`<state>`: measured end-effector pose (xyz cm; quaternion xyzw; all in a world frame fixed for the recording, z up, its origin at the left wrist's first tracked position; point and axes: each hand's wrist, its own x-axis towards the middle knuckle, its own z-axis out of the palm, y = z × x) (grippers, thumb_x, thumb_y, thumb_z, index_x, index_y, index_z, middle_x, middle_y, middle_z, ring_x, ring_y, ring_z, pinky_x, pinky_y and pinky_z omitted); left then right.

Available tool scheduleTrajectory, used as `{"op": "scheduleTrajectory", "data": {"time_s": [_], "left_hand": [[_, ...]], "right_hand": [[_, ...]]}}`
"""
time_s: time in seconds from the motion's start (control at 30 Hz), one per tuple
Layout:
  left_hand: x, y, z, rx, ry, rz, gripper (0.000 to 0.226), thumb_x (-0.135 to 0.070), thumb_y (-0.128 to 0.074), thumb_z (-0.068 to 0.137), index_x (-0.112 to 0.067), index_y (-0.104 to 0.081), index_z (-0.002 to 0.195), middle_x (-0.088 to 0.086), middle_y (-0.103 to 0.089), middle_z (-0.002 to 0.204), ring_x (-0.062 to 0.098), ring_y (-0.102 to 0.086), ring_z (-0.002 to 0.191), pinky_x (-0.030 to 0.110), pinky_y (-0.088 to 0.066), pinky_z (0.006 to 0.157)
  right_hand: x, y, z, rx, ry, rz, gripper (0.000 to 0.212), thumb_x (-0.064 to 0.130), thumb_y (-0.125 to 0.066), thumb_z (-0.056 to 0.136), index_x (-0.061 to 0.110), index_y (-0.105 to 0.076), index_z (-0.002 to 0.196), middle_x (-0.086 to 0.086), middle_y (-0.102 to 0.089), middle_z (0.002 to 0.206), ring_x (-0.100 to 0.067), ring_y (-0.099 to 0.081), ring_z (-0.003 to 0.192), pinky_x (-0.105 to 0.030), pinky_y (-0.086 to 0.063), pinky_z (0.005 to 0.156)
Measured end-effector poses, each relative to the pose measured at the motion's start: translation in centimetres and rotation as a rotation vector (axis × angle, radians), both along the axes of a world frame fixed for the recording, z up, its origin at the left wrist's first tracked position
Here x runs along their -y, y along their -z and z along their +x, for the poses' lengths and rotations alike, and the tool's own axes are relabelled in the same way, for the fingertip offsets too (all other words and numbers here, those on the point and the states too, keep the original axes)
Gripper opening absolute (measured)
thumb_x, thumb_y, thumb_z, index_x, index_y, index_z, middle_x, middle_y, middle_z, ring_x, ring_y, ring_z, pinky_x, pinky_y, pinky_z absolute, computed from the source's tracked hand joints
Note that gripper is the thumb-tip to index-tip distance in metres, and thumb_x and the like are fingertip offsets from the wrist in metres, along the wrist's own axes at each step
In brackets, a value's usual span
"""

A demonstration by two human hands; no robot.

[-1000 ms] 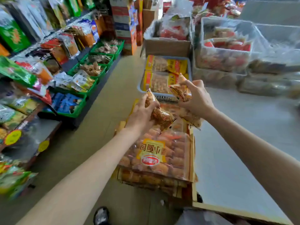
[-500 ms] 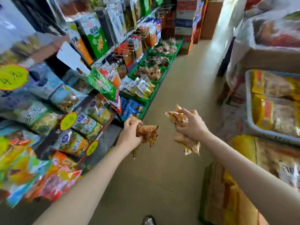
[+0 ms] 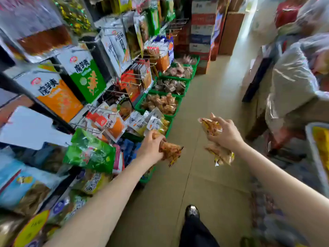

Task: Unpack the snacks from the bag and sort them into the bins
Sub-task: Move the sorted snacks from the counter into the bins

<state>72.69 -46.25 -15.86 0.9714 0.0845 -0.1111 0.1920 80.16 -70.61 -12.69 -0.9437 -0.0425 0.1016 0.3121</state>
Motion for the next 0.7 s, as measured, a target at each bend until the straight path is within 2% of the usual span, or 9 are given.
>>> {"op": "scheduleTrajectory", "data": {"time_s": [0.13,0.23,0.37,0.53,0.6,0.7], "left_hand": [[-2.4,1.0,12.2,-0.047,0.001,0.056,0.051,-0.018,-0.066,0.081,-0.029,-0.047,0.127,0.006,-0.018,0.149,0.032,-0.038,0.127,0.044,-0.047,0.094],[-3.8,1.7,19.0,-0.123,0.009,0.067,0.053,-0.02,-0.064,0.085,-0.028,-0.043,0.132,0.005,-0.008,0.154,0.033,-0.027,0.136,0.045,-0.044,0.097],[-6.4,5.5,29.1,-0.237,-0.045,0.072,0.056,-0.022,-0.059,0.09,-0.031,-0.035,0.14,0.002,0.005,0.157,0.032,-0.014,0.142,0.044,-0.039,0.103],[-8.9,13.6,44.2,-0.324,-0.032,0.143,0.057,-0.02,-0.054,0.093,-0.033,-0.029,0.142,0.008,0.005,0.157,0.041,-0.029,0.133,0.045,-0.048,0.092],[-9.8,17.0,50.0,-0.328,0.0,0.164,0.056,-0.014,-0.052,0.093,-0.031,-0.03,0.141,0.007,0.005,0.157,0.042,-0.027,0.133,0.044,-0.05,0.086],[-11.9,22.0,58.0,-0.343,0.025,0.23,0.058,-0.005,-0.049,0.092,-0.032,-0.032,0.139,0.004,0.009,0.157,0.043,-0.02,0.136,0.045,-0.048,0.09]], "right_hand": [[-3.6,1.7,11.3,-0.07,-0.073,-0.034,0.072,0.026,-0.071,0.076,0.035,-0.039,0.14,-0.013,-0.042,0.122,-0.032,-0.054,0.103,-0.031,-0.044,0.087],[-7.0,2.7,18.4,-0.13,-0.151,-0.057,0.074,0.027,-0.07,0.076,0.036,-0.036,0.141,-0.012,-0.041,0.125,-0.032,-0.054,0.106,-0.033,-0.045,0.089],[-11.1,5.5,29.3,-0.173,-0.258,-0.086,0.072,0.029,-0.07,0.077,0.036,-0.036,0.14,-0.01,-0.042,0.12,-0.03,-0.055,0.1,-0.033,-0.048,0.087],[-14.7,14.2,45.2,-0.229,-0.23,-0.1,0.072,0.028,-0.07,0.076,0.036,-0.037,0.14,-0.008,-0.042,0.115,-0.029,-0.055,0.098,-0.034,-0.049,0.088],[-15.9,18.9,51.0,-0.291,-0.186,-0.123,0.074,0.029,-0.07,0.075,0.035,-0.036,0.141,-0.011,-0.043,0.119,-0.031,-0.055,0.102,-0.035,-0.048,0.09],[-18.6,26.1,58.5,-0.358,-0.105,-0.1,0.07,0.029,-0.069,0.077,0.034,-0.037,0.139,-0.013,-0.041,0.122,-0.033,-0.055,0.103,-0.036,-0.048,0.09]]}}
